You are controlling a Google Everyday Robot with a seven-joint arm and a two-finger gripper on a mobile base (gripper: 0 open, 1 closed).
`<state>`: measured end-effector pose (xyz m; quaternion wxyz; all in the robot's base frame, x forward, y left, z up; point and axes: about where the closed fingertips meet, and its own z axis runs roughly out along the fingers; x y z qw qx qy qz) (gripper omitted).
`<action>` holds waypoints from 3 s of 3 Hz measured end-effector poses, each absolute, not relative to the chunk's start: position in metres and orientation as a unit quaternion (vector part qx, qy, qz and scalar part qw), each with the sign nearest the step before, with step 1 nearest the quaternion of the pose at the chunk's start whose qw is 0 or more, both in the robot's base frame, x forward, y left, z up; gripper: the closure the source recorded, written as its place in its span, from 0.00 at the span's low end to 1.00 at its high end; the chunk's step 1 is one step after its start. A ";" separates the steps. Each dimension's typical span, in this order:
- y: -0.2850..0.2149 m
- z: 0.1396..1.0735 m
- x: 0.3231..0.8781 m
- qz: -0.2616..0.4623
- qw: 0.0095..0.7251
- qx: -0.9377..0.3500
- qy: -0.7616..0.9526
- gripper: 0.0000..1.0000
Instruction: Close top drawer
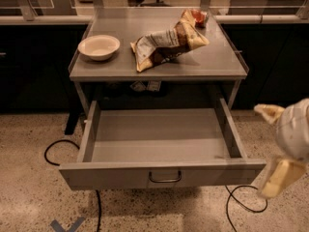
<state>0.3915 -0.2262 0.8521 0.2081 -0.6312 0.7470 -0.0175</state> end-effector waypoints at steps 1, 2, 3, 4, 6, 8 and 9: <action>-0.224 0.752 0.365 0.041 0.204 -0.634 0.745 0.00; -0.213 0.649 0.327 0.124 0.170 -0.638 0.741 0.00; -0.198 0.582 0.304 0.185 0.150 -0.640 0.731 0.00; -0.183 0.544 0.302 0.190 0.150 -0.619 0.747 0.00; -0.195 0.562 0.318 0.075 0.207 -0.495 0.841 0.00; -0.212 0.610 0.360 0.037 0.256 -0.483 0.837 0.00; -0.207 0.612 0.375 0.047 0.259 -0.513 0.817 0.00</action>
Offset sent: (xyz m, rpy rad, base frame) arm -0.1099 0.0243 -0.3274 0.2710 0.4340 0.1261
